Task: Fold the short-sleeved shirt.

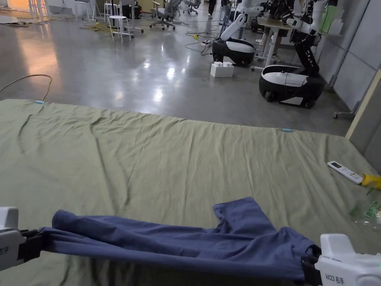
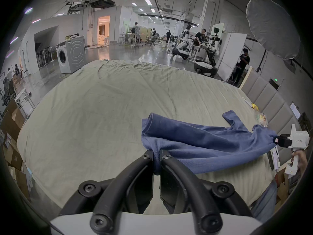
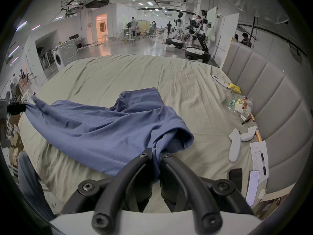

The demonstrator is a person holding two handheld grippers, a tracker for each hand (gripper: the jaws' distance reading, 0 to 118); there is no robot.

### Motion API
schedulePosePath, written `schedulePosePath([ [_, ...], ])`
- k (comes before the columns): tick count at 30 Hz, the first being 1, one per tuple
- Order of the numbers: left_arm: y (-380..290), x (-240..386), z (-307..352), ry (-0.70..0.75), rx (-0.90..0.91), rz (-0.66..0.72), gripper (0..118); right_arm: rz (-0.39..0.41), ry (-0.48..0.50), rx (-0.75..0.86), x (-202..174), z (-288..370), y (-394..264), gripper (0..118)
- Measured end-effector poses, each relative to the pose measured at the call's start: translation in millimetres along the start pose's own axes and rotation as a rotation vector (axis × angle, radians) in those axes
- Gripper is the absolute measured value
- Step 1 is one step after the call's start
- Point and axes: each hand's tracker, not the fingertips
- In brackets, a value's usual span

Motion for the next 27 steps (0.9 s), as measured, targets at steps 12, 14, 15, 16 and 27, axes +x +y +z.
schedulePosePath([
  [12, -107, -6, 0, 0.050, -0.237, -0.045, 6, 0.024, -0.010, -0.187, -27, 1, -123, 8],
  [14, -123, -7, -6, 0.067, -0.276, -0.029, 6, 0.036, -0.014, -0.221, -33, -5, -137, 8],
  [15, -129, -7, -9, 0.069, -0.304, -0.026, 6, 0.042, -0.025, -0.235, -36, -8, -143, 8],
  [16, -134, -7, -12, 0.072, -0.309, -0.030, 6, 0.049, -0.031, -0.249, -38, -11, -147, 8],
  [27, -136, -3, -36, 0.118, -0.397, -0.112, 7, 0.046, -0.137, -0.231, -49, -13, -136, 49],
])
